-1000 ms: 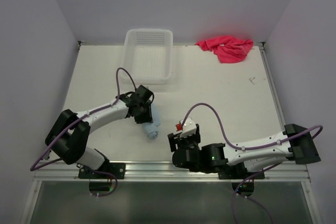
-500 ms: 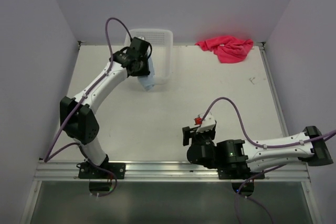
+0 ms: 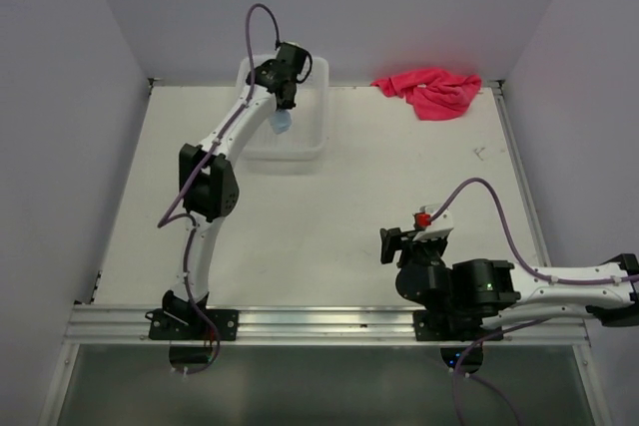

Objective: Roll the towels
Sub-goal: Place the rolled towel into the container

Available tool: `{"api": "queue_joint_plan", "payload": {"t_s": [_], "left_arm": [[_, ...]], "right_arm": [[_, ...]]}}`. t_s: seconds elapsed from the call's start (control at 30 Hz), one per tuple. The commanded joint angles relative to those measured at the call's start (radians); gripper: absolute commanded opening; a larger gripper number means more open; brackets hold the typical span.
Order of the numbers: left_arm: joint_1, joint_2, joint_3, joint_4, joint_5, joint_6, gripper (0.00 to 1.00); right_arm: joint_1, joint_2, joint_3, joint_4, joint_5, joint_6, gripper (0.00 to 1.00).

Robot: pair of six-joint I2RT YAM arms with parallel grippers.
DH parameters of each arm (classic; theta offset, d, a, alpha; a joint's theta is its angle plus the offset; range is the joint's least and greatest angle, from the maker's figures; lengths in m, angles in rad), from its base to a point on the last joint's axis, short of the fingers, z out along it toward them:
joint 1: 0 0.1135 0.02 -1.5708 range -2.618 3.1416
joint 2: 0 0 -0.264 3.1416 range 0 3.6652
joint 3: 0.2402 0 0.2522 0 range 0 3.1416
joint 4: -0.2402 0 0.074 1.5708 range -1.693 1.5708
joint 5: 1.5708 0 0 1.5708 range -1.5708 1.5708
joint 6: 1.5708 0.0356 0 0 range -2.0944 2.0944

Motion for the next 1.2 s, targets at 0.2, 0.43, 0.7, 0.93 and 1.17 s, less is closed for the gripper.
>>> {"api": "queue_joint_plan", "payload": {"t_s": [0.2,0.43,0.7,0.93,1.17], "left_arm": [[0.013,0.163,0.027,0.049,0.125,0.164,0.02],[0.029,0.198,-0.005,0.101,0.320,0.174,0.08],[0.049,0.215,-0.057,0.168,0.515,0.167,0.28],[0.049,0.215,-0.074,0.201,0.596,0.194,0.53],[0.049,0.193,-0.092,0.196,0.547,0.200,0.80]], "right_arm": [[-0.006,-0.084,-0.020,-0.177,0.066,0.120,0.77],[-0.009,-0.023,-0.017,-0.177,0.048,0.140,0.77],[-0.038,-0.001,-0.020,-0.177,0.029,0.163,0.79],[-0.083,0.010,-0.026,-0.162,-0.003,0.151,0.79],[-0.130,0.023,-0.040,-0.083,-0.050,0.091,0.79]]}}
